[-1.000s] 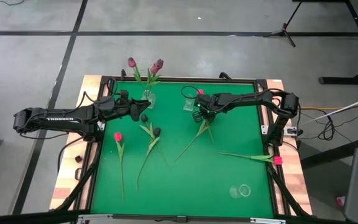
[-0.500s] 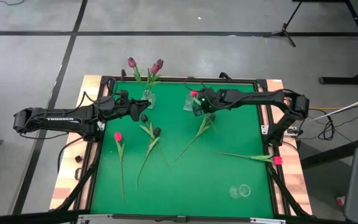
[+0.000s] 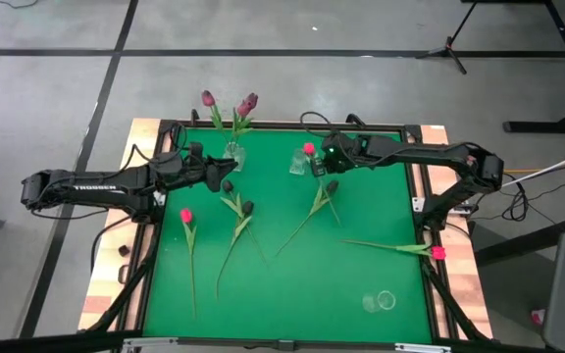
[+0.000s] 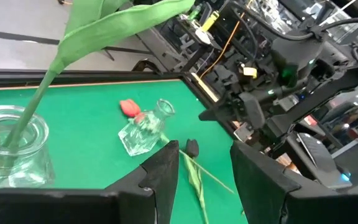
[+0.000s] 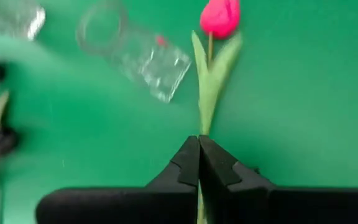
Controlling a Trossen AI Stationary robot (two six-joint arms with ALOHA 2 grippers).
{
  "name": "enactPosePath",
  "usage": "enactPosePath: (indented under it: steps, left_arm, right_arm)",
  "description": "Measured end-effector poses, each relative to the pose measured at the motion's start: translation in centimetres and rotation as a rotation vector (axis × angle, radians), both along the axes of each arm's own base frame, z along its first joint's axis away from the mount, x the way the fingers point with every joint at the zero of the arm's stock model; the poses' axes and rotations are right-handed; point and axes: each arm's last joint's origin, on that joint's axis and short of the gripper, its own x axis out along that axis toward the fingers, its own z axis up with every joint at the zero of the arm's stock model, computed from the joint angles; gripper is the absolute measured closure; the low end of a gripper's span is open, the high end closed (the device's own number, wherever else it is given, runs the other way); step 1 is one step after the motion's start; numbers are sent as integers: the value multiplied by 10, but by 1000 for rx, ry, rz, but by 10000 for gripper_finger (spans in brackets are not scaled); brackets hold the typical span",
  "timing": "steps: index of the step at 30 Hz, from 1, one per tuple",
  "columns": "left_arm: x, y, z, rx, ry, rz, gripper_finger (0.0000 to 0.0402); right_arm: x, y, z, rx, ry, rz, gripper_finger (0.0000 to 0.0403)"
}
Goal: Sort flowers into vase by color
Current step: Put the middle pink tulip into the top right transparent vase
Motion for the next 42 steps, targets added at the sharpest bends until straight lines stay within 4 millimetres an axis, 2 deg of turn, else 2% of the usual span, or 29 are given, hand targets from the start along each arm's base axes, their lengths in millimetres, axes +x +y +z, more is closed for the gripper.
enactPosePath:
  steps: [3, 5, 14, 19, 26, 31, 36, 40, 42]
  left_arm:
    - [0, 0, -1, -1, 7, 0, 258]
    - [0, 0, -1, -3, 15, 0, 258]
    - [-1, 0, -3, -7, 34, 0, 258]
    - [-1, 0, -4, -8, 39, 0, 258]
    - [-1, 0, -4, -10, 47, 0, 258]
    - [-1, 0, -5, -10, 48, 1, 258]
    - [-1, 0, -5, -8, 49, 11, 258]
    - [-1, 0, -5, -7, 50, 15, 258]
    - [-1, 0, -5, -7, 49, 15, 258]
  right_arm:
    - [1, 0, -1, 11, 5, 109, 390]
    - [2, -1, -4, 16, 14, 140, 368]
    - [15, -6, -34, 33, 87, 170, 214]
    - [24, -9, -55, 52, 118, 167, 187]
    - [30, -11, -73, 75, 152, 170, 201]
    - [33, -12, -83, 92, 160, 173, 233]
    - [33, -12, -90, 120, 181, 151, 297]
    - [32, -12, -90, 118, 193, 124, 378]
    - [32, -12, -89, 114, 191, 121, 391]
